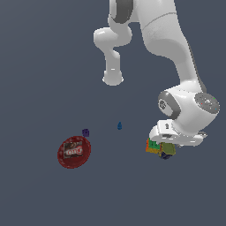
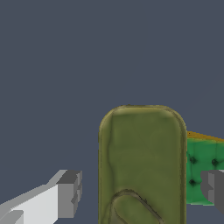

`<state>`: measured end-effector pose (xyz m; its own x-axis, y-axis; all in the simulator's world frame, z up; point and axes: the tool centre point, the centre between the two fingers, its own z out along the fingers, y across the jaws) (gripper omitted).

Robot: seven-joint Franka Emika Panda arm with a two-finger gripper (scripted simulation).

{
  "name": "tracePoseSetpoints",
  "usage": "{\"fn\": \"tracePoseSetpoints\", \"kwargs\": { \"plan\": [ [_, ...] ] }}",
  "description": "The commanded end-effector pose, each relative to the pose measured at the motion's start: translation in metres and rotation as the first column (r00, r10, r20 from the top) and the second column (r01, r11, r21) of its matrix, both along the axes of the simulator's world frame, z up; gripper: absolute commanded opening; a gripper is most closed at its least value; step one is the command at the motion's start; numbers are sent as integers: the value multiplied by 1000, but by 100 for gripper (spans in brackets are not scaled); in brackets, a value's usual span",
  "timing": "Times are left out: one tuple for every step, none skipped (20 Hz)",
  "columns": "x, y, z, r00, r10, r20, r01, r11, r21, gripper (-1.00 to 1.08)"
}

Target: Pick up a designated object from a clutter of objects.

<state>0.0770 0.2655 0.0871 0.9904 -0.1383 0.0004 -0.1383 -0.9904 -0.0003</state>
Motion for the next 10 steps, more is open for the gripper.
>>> {"fn": "tracePoseSetpoints", "kwargs": {
  "plan": [
    [-1, 0, -14, 1000, -1, -1, 1, 1000, 0, 100],
    [-1, 0, -18, 1000, -1, -1, 1, 1000, 0, 100],
    [-1, 0, -22, 1000, -1, -1, 1, 1000, 0, 100],
    [-1, 0, -25, 1000, -1, -1, 1, 1000, 0, 100],
    [-1, 0, -27, 1000, -1, -1, 1, 1000, 0, 100],
    [0, 0, -28, 1000, -1, 0, 1, 1000, 0, 100],
    [0, 0, -29, 1000, -1, 0, 1, 1000, 0, 100],
    [0, 1, -29, 1000, -1, 0, 1, 1000, 0, 100],
    [0, 1, -28, 1000, -1, 0, 1, 1000, 0, 100],
    [0, 1, -28, 1000, -1, 0, 1, 1000, 0, -100]
  ]
}}
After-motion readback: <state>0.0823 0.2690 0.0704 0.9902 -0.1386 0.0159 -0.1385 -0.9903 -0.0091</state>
